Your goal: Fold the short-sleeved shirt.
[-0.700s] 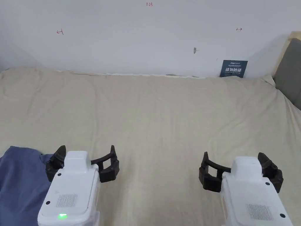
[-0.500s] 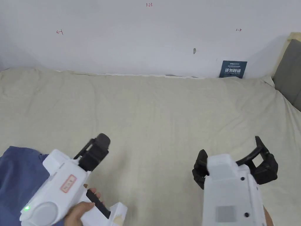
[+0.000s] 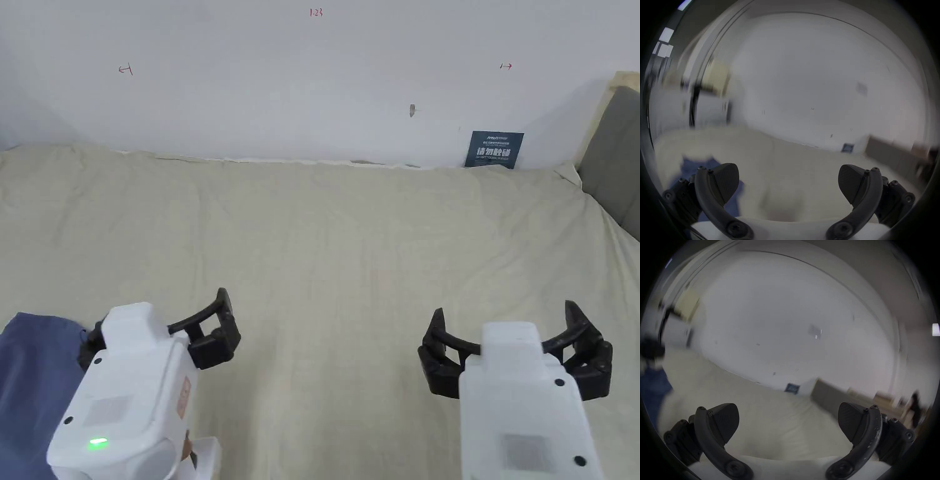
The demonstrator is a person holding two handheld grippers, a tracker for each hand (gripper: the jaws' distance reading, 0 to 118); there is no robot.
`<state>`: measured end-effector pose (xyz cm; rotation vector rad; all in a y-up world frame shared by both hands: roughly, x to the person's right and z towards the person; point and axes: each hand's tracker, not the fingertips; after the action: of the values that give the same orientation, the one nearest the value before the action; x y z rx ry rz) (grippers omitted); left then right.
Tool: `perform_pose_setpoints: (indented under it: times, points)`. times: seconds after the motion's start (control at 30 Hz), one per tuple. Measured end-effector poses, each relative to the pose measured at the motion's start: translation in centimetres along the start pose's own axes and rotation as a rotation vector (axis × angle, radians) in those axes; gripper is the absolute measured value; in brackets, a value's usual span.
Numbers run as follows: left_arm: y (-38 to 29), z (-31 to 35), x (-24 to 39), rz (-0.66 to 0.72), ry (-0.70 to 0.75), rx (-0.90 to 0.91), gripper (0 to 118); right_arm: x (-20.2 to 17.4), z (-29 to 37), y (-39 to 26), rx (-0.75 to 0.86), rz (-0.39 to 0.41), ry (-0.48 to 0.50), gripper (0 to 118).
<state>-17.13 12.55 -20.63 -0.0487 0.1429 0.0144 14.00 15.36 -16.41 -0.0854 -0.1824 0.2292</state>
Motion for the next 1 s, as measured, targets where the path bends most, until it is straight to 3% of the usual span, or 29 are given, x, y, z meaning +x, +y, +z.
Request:
perform_pose_setpoints:
  times: [0.07, 0.13, 0.4, 1.0]
  points:
    - [-0.6, 0.3, 0.9, -0.150, 0.008, 0.051, 118, 0.8, -0.4, -0.5, -0.035, -0.112, 0.037, 118]
    - [-1.5, 0.2, 1.1, -0.241, 0.014, 0.064, 118, 1.2, -0.6, -0.9, -0.062, -0.160, 0.053, 118]
    - [-2.3, 0.2, 0.3, -0.162, 0.010, 0.020, 118, 1.0, -0.4, -1.2, -0.056, -0.146, 0.073, 118]
    - [-1.9, 0.3, 0.1, -0.155, 0.011, 0.036, 118, 0.9, -0.2, -0.8, -0.056, -0.139, 0.079, 118]
